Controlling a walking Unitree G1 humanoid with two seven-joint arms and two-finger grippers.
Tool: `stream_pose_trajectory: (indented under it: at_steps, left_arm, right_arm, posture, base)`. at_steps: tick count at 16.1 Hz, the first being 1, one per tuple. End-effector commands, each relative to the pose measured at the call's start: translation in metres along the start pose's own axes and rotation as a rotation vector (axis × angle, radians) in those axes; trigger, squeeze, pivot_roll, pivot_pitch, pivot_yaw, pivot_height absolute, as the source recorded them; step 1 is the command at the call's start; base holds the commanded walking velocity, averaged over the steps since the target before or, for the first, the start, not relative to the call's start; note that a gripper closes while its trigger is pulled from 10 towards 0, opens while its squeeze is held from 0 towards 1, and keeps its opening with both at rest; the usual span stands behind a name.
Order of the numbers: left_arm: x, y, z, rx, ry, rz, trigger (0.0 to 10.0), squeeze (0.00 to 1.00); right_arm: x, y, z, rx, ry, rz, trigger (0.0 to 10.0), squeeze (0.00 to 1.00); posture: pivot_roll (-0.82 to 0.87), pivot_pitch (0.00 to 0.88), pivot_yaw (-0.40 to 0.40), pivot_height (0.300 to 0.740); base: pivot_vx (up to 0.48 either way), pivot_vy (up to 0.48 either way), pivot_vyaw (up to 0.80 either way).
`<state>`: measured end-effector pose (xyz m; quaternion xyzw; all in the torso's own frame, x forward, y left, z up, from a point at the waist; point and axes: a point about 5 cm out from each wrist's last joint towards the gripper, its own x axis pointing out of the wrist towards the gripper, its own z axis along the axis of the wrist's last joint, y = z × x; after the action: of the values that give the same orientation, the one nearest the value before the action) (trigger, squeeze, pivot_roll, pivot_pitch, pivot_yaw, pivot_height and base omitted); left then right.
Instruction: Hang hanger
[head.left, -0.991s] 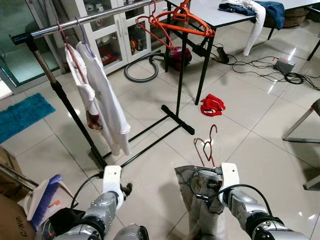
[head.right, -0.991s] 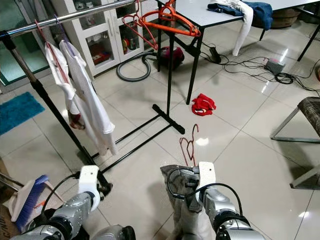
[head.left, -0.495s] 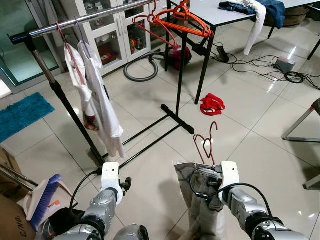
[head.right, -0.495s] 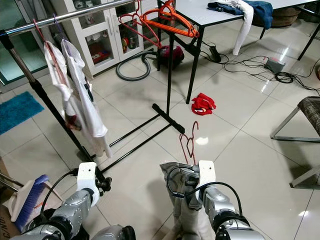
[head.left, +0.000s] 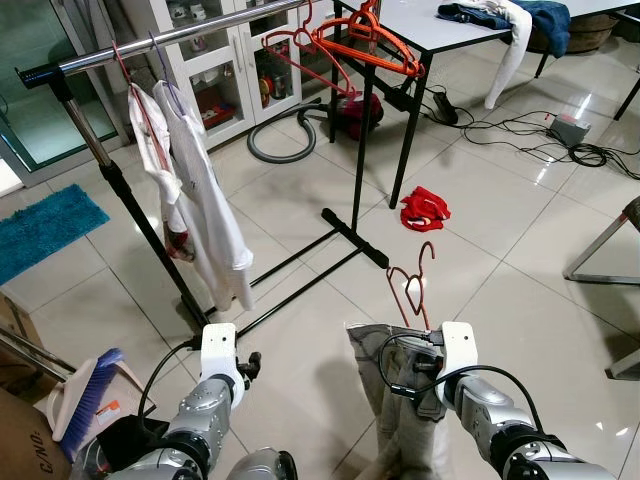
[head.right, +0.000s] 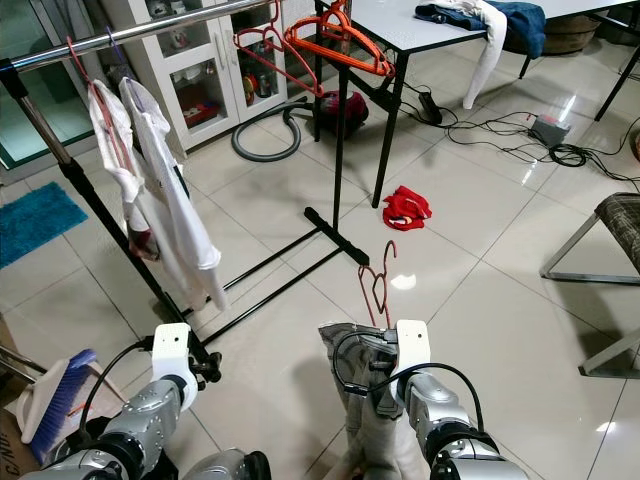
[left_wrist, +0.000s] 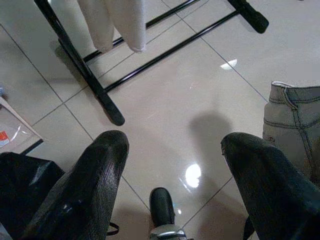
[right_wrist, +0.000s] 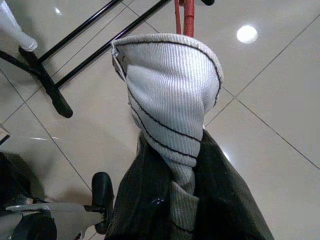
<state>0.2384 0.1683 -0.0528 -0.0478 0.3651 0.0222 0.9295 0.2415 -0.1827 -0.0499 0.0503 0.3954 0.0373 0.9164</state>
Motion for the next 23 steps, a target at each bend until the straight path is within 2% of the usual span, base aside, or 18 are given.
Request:
stream_pose_trajectory:
  at_steps: [1,5,9,15,18,19,20,21,23]
  left_arm:
    - [0.0,0.005,0.001,0.003,-0.006,0.018,10.0,0.0]
    - [0.0,0.005,0.002,0.025,0.0,0.011,10.0,0.0]
    - [0.0,0.001,0.001,0.023,-0.002,0.001,10.0,0.0]
    - [0.0,0.004,0.002,0.005,-0.007,0.016,10.0,0.0]
    - [0.0,0.004,0.004,-0.008,-0.016,0.018,10.0,0.0]
    - [0.001,0.003,0.004,-0.02,-0.018,0.019,10.0,0.0]
    - [0.001,0.004,0.003,-0.113,-0.004,0.035,10.0,0.0]
    - [0.001,0.004,0.002,-0.165,0.005,0.044,10.0,0.0]
    - [0.002,0.003,0.005,-0.211,0.017,0.068,10.0,0.0]
  right_arm:
    - [0.001,0.0,0.012,-0.019,-0.048,0.0,10.0,0.0]
    - [0.001,-0.003,0.013,0.001,-0.053,-0.014,10.0,0.0]
    - [0.001,0.0,0.013,-0.007,-0.054,-0.005,10.0,0.0]
    - [0.002,0.001,0.02,-0.026,-0.062,0.004,10.0,0.0]
    - [0.003,0.003,0.024,0.018,-0.072,0.014,10.0,0.0]
    - [0.003,0.003,0.025,0.008,-0.072,0.014,10.0,0.0]
    - [0.003,0.003,0.025,-0.004,-0.074,0.013,10.0,0.0]
    - [0.003,0.003,0.026,-0.01,-0.076,0.011,10.0,0.0]
    - [0.004,0.005,0.025,0.012,-0.072,0.007,10.0,0.0]
  posture:
    - [-0.11,0.0,0.07,0.74]
    - [-0.12,0.0,0.078,0.74]
    - [-0.11,0.0,0.071,0.74]
    - [-0.11,0.0,0.055,0.74]
    - [-0.11,0.0,0.053,0.74]
    - [-0.11,0.0,0.052,0.74]
    - [-0.11,0.0,0.052,0.74]
    - [-0.11,0.0,0.052,0.74]
    - [-0.11,0.0,0.051,0.74]
  base:
    - [0.0,0.0,0.0]
    - [0.0,0.0,0.0]
    - [0.0,0.0,0.0]
    - [0.0,0.0,0.0]
    - [0.0,0.0,0.0]
    - [0.0,0.0,0.0]
    - [0.0,0.0,0.0]
    - [0.0,0.0,0.0]
    - [0.0,0.0,0.0]
